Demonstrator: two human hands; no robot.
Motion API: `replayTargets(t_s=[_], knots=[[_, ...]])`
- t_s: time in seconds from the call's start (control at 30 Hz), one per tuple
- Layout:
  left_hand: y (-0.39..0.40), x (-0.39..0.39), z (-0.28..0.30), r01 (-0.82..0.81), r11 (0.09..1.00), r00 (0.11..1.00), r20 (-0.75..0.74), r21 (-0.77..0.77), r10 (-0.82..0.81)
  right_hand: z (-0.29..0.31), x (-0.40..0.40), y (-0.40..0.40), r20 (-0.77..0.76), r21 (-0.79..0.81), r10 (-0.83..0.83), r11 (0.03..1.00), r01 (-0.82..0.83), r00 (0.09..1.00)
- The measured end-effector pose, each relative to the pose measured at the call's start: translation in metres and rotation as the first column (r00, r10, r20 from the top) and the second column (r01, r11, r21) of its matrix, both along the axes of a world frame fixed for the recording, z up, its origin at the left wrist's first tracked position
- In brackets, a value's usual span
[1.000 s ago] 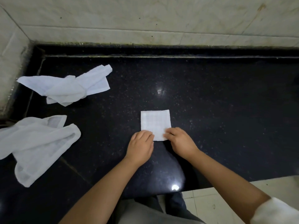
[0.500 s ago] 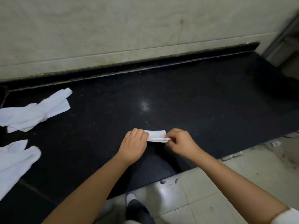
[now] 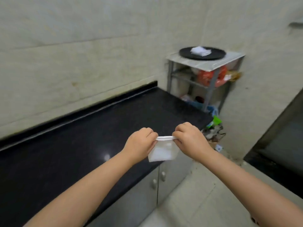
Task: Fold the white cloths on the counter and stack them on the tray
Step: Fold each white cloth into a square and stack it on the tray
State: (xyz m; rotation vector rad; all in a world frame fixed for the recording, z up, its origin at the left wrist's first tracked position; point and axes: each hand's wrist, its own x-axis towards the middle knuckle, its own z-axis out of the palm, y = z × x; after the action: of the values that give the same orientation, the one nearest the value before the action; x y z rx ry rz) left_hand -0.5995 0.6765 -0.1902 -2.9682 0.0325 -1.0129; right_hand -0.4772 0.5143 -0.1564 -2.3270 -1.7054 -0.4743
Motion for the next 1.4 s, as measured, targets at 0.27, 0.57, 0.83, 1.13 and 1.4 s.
replayTargets(t_s=[0.27,0.57,0.83,1.13,1.4], knots=[[-0.032,0.187,0.064,0.015,0.995,0.999,0.050,0.102,-0.020,0.036,0.151,-0.048,-0.091,0.188,-0.136,0.971,0.151,0.987],[-0.038,0.423,0.115,0.028,0.998,0.989,-0.143,0.059,-0.020,0.087,0.385,-0.048,-0.137,0.111,-0.260,0.955,0.276,0.956],[-0.022,0.593,0.160,-0.053,0.999,0.994,-0.099,0.002,0.053,0.129,0.559,-0.024,-0.108,0.179,-0.243,0.949,0.259,0.964],[0.007,0.735,0.197,-0.424,0.905,0.895,-0.145,0.012,0.422,0.168,0.743,0.045,-0.072,0.151,-0.013,0.988,0.024,0.997],[0.054,0.819,0.214,-0.666,0.648,0.742,-0.243,-0.369,0.624,0.183,0.847,0.147,-0.197,0.138,0.159,0.981,-0.133,0.967]])
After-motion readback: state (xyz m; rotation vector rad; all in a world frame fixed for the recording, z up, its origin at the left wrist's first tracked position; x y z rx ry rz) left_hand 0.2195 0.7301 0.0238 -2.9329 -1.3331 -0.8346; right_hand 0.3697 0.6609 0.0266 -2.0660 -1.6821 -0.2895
